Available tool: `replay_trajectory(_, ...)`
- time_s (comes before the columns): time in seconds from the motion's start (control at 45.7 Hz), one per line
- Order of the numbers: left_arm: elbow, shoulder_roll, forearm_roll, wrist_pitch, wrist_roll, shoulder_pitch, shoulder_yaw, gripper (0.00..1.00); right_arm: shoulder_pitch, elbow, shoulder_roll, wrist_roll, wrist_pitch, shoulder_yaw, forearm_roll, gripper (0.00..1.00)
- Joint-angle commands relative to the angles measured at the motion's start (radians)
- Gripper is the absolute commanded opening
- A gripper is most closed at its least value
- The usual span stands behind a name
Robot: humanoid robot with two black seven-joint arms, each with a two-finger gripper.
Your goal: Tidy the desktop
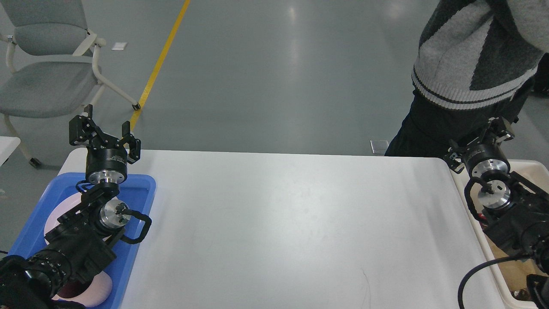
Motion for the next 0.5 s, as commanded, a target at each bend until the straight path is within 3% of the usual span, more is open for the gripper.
replay_trajectory(0.0, 0.0, 0.0, 0.0, 0.0, 0.001, 0.0, 0.0, 0.96, -0.059, 0.036, 0.024, 0.121, 0.114, 0.007, -0.003, 1.0)
replay_trajectory(0.109, 0.0, 0.0, 0.0, 0.0, 0.001, 0.0, 0.0, 0.96, -0.088, 0.028, 0.036, 0.199, 0.129, 0.001, -0.022, 1.0)
replay_trajectory(0.481, 0.0, 0.0, 0.0, 0.0, 0.001, 0.0, 0.0, 0.96, -0.074, 0.024, 0.028, 0.204, 0.128, -0.18, -0.095, 1.0)
